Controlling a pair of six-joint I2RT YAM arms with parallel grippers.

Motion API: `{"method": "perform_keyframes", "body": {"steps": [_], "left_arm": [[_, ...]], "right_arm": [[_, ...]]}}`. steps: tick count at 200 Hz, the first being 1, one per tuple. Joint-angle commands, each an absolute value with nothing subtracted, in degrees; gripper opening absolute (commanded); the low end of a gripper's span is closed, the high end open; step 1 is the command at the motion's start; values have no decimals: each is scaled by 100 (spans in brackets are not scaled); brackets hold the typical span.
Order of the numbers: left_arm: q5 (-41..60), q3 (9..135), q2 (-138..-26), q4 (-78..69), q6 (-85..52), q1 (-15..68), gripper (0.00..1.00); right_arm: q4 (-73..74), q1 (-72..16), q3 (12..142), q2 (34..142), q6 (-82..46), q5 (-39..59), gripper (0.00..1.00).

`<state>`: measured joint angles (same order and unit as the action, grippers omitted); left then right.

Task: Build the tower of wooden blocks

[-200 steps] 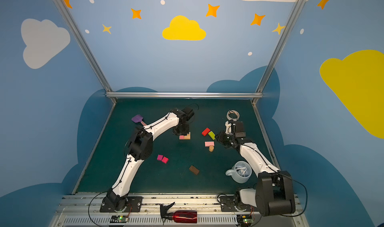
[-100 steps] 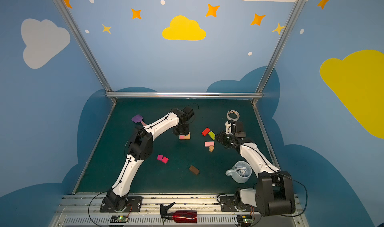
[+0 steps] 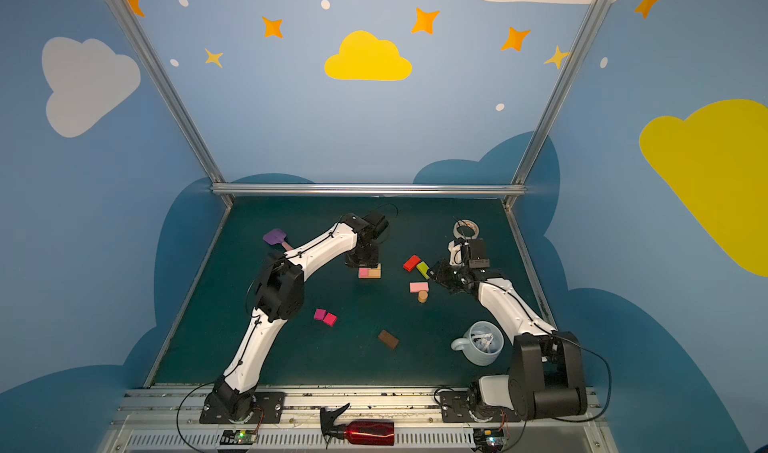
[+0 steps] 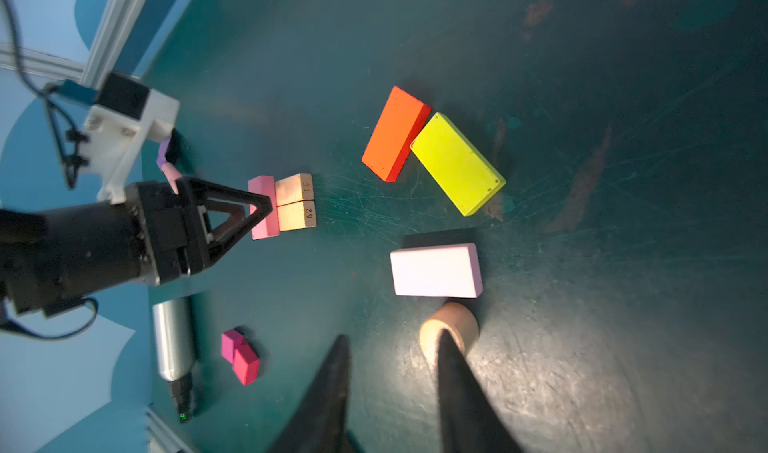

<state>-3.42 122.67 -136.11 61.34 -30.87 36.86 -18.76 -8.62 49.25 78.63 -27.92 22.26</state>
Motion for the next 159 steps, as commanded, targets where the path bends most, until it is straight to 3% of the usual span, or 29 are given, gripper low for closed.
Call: {"method": "perform_keyframes", "body": {"steps": [1,32,65,101,159], "left_arm": [[-310,12401,-13127,6193,-2940,3691,57],[-298,12348,-12815,6156,-2798,3691,58],[-257,11989,-12326,5929,-2630,3683,58],[-200,11293,-11682,5524,-2497,3658,59],[141,10305,-10966,4954,-2550,3541,58]], "right_arm": [[-2535,-870,5617,8139,-2190,2155,45],[-3344,-897,6528,8838,-1544,1945,51],[-4052,-1020,7358,9713,-938,1923,52],[-4800,-1318,8096,10529,-386,1269,52],[-5006,-1477,8517,11101,-103,676,52]]}}
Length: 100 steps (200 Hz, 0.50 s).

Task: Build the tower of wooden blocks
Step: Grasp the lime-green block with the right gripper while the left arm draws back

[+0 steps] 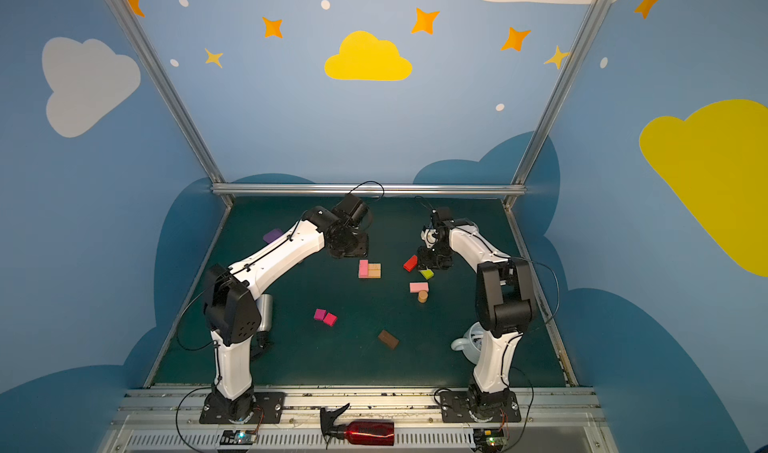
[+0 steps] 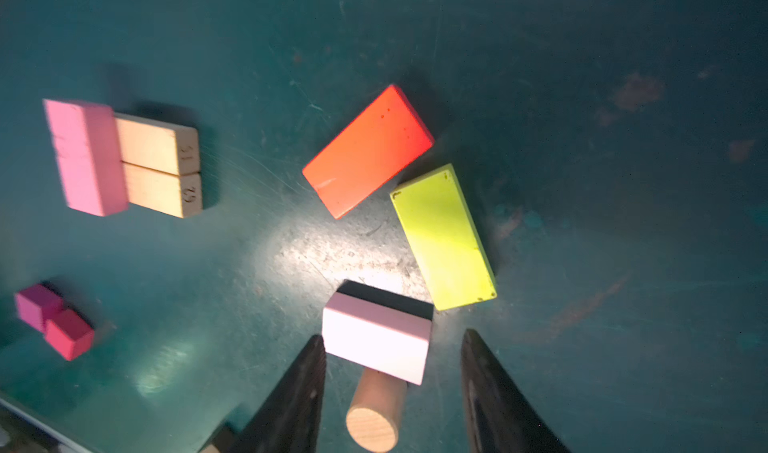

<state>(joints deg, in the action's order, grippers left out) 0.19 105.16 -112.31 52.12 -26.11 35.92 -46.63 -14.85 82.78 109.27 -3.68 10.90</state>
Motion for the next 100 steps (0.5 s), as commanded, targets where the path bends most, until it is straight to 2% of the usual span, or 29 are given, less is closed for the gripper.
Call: {"method": "perform_keyframes", "body": {"steps": [1,100], "left_arm": [[141,10290,-10959,4951,-2549,3537,58],[147,9648,-10637,4634,-2711,3384,58]], "right_arm": [[-5008,-1477,8517,11105,-100,667,52],[-4760,-1610,8689,11642,-48,198,56]]}}
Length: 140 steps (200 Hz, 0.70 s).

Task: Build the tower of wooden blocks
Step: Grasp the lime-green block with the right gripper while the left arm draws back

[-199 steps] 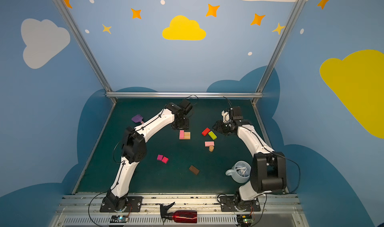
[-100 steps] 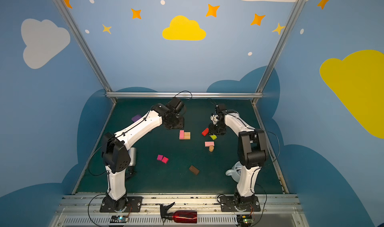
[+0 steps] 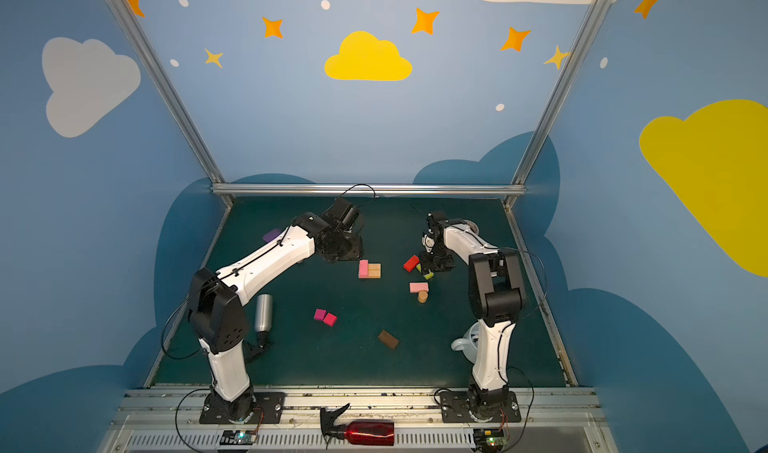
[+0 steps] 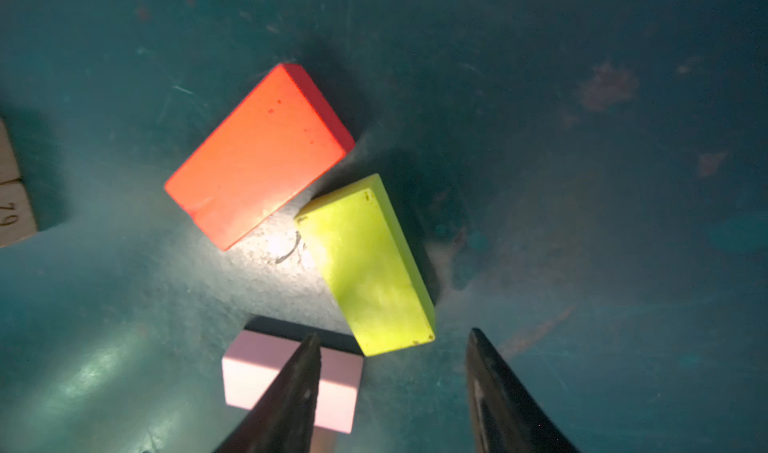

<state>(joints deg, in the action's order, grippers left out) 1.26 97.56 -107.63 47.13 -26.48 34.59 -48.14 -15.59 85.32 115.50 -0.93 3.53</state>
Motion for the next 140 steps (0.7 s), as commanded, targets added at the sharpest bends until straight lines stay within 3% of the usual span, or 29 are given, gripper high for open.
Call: {"method": "perform_keyframes", "body": {"steps": [1,41,140], "left_arm": [[148,9640,-10636,4633,-2718,3380,58],[160,9485,-10605,4535,-2777,3333,57],[263,9466,-10651,4509,-2827,3234,57]], "right_arm": [[-4753,-1609,8695,11648,-51,196,56],[-4764,-1667,8788,11846,-68,207,55],[-4779,-1793,8785,11909,-272,53,30]]}}
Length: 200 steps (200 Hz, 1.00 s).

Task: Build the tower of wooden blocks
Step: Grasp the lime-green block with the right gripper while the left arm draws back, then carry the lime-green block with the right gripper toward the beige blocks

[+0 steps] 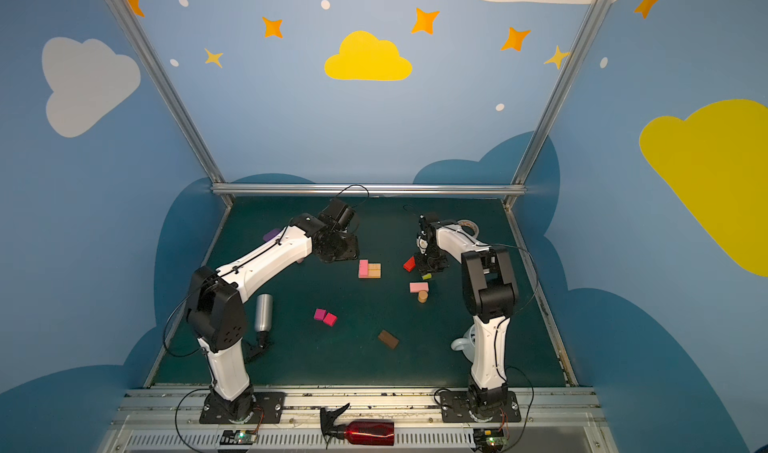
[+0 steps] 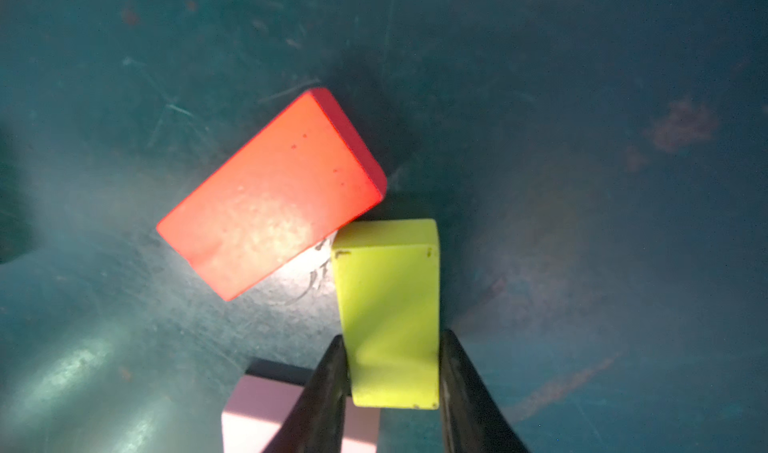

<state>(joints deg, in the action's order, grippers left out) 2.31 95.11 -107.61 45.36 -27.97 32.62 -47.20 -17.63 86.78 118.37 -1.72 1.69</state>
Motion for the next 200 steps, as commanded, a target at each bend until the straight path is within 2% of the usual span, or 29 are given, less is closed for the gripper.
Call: {"method": "perform_keyframes", "body": {"steps": [1,56,78,148,200], "left_arm": [[264,9466,-10652,4509,-2824,3234,57],[238,9448,-10638,4553,-2804,3226,56],[229,9430,-10613,4540,-2802,3199,56],[247,9162,-10474,4368,-2813,3089,54],[182,8713,-10223,4148,-2847,2956,47]], "right_arm": [[-4780,-1793,8783,11905,-277,49,30],[-4867,-1811,8807,11815,-394,-32,7],[-4957,-1819,8853,11619,-499,-94,3],[-5394,-1992,9135,11149,-742,-256,1],[-5642,-2633,9457,11082,-1096,-190,1]]}}
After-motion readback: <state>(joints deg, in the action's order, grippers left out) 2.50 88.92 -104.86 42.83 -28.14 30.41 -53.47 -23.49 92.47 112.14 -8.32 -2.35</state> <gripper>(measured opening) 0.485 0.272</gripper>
